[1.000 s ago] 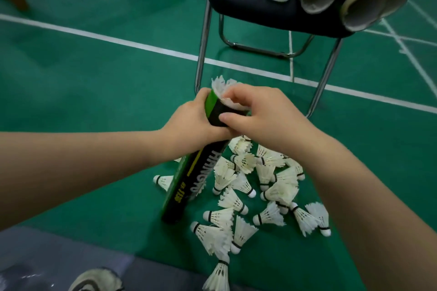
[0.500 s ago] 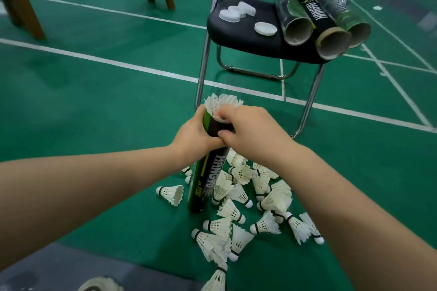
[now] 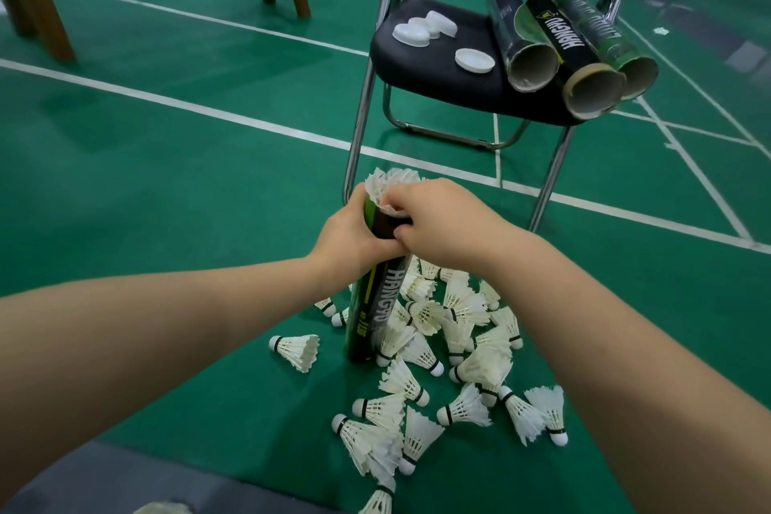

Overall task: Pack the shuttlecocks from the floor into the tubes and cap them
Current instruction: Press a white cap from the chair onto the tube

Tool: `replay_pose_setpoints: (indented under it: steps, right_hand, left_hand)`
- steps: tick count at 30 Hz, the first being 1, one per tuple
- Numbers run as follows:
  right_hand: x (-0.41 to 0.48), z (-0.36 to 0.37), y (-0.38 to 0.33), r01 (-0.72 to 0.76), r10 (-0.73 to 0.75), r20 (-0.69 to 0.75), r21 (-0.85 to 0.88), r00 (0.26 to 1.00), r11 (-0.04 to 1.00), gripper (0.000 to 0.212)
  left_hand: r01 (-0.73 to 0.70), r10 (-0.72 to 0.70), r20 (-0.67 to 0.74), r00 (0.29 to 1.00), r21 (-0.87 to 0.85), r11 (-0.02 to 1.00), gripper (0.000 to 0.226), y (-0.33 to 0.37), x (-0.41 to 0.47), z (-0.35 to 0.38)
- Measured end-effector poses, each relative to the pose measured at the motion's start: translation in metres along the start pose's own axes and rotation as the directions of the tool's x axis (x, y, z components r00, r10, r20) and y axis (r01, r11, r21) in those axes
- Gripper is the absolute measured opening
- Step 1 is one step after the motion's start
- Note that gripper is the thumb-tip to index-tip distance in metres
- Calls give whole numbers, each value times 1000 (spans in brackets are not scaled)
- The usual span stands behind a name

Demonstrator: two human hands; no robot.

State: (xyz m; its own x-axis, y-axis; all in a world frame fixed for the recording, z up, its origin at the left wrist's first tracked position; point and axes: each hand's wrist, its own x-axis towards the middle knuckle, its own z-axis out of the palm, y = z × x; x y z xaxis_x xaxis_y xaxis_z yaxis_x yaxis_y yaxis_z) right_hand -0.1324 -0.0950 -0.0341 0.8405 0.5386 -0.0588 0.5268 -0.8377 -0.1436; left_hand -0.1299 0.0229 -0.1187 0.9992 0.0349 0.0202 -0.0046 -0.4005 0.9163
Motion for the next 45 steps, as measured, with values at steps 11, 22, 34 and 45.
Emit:
replay_pose_setpoints:
  steps: [11,22,34,45]
  right_hand:
    - [26,-10,-6,11,-9,208,-11,978,1000,22]
    - [41,-4,9,39,-52,180,76,982,996,21]
    - [64,-26,21,-5,3,359,5,933,1000,18]
    - [75,-22,18,-45,55,501,-32,864,998,5]
  left_hand:
    - [-39,39,10,999,-20,999,65,-7,15,-6]
    - [-34,34,2,999,-57,998,53,-11,26,0]
    - [-69,70,8,998,-61,996,57,-10,51,9]
    - [-79,80,10,997,-44,996,62,-10,44,5]
